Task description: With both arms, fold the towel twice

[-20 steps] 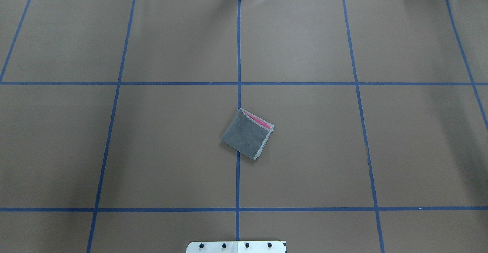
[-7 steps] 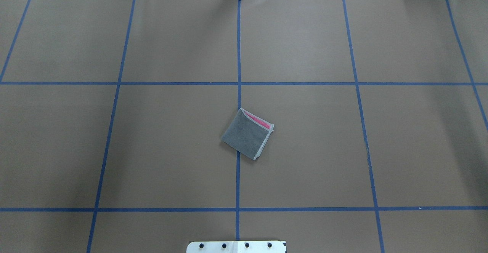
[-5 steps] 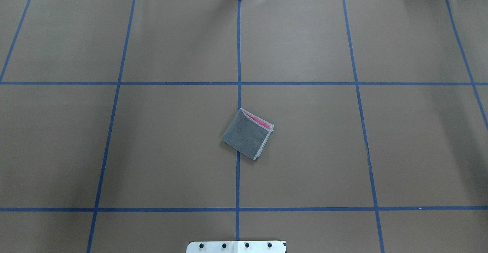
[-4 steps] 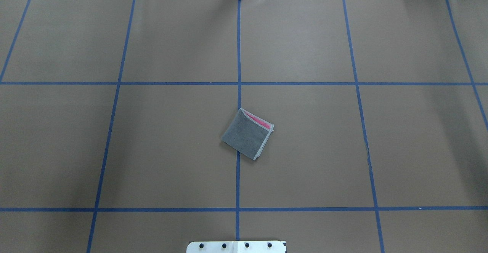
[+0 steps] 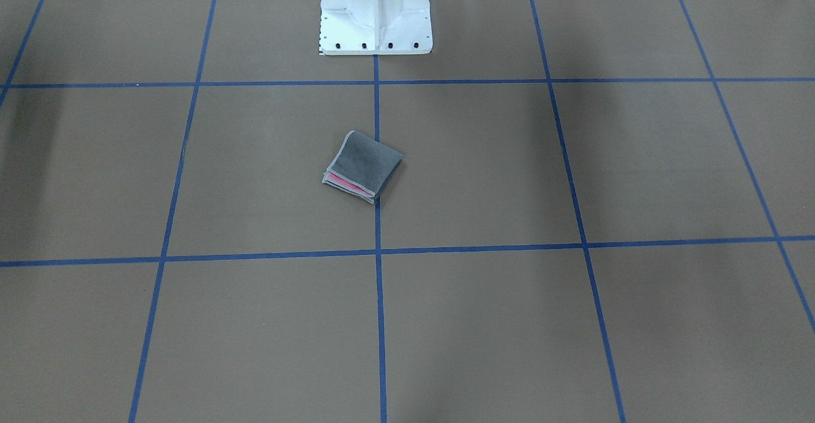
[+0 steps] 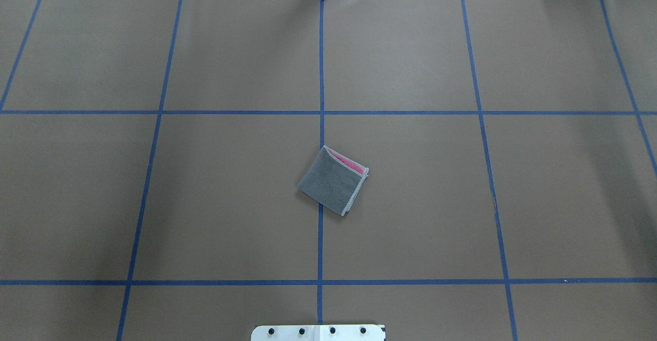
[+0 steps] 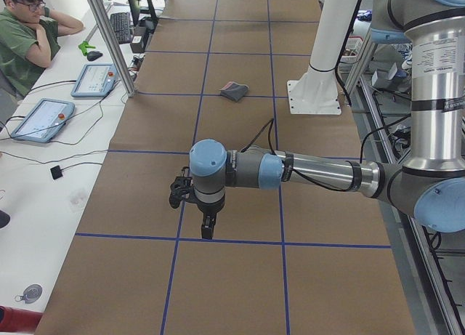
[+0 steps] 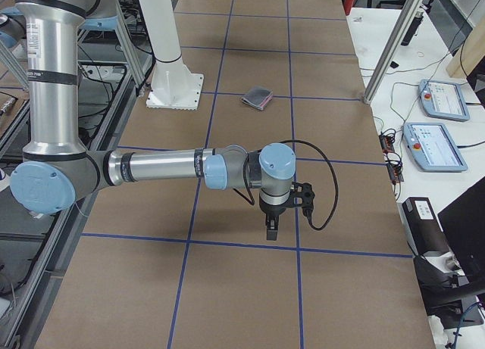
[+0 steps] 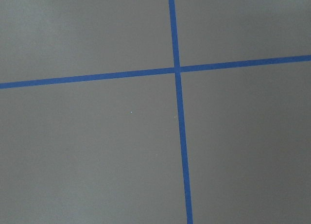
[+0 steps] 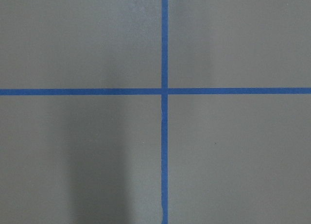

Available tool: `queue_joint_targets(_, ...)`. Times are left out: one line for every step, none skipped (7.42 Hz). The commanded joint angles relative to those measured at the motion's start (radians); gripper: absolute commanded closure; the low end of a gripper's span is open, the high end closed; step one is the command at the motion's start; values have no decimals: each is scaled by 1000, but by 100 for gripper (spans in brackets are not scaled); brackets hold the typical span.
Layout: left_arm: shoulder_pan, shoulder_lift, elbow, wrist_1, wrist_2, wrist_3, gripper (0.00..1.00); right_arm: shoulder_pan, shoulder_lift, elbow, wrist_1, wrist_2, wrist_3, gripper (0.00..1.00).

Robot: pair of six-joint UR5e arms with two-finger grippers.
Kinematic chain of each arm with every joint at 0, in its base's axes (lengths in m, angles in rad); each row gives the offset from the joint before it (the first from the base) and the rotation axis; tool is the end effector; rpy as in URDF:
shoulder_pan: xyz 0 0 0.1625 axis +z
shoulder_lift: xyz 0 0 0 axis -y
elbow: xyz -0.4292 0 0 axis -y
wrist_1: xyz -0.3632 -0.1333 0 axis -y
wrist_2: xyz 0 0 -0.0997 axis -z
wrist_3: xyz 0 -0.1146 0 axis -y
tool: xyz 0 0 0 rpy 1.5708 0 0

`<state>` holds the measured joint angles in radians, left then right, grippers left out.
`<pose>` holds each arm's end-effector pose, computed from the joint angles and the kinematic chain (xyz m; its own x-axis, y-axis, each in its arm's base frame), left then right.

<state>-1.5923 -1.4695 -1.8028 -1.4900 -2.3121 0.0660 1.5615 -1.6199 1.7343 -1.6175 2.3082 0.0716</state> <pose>-0.0649 -0.4192 0.6216 0.7380 0.0836 -0.6697 -0.0273 0.9952 0.0943 0.0521 -0.4455 0.6276 0.7385 0.0191 0.6739 -0.0437 0.9989 0.0195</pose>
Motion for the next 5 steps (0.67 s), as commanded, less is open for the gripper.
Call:
queue_joint_targets(0,0,-3,0,-1,0,0,15,8,7,-25,11,-12,0)
queue_joint_targets(0,0,-3,0,-1,0,0,15,5,5,-25,11,-12,0)
queue_joint_targets(0,0,-3,0,-1,0,0,15,2,5,-25,11,-12,0)
queue_joint_targets(0,0,-3,2,-1,0,0,15,0,5,-25,11,-12,0)
queue_joint_targets(0,0,-3,0,-1,0,0,15,-2,5,-25,11,-12,0)
